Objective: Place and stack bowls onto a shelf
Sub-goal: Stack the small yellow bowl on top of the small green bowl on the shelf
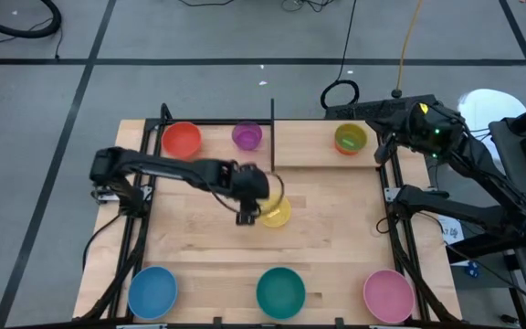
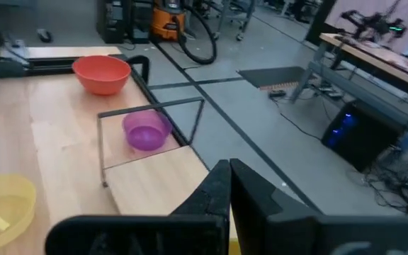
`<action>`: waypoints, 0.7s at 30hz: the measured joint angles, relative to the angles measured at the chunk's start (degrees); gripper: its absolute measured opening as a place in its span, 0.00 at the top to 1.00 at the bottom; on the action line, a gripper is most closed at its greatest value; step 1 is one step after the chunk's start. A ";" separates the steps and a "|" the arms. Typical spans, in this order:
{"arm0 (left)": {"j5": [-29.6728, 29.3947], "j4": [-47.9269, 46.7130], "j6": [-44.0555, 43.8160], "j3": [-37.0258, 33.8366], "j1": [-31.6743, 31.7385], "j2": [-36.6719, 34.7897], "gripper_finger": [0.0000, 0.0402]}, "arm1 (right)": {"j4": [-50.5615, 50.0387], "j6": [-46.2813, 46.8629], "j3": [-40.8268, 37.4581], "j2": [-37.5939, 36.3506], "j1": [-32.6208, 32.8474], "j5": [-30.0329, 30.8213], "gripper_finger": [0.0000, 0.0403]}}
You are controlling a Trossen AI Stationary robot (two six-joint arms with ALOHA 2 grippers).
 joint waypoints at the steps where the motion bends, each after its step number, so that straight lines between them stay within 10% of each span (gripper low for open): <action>1: 0.97 0.46 0.92 0.00 -0.74 1.31 0.60 | -0.15 -0.17 0.00 -0.17 0.00 -0.67 1.00; 21: 1.38 7.46 13.86 -0.04 -4.29 15.04 0.60 | -3.96 -0.70 -0.02 -0.52 -0.02 -1.24 1.00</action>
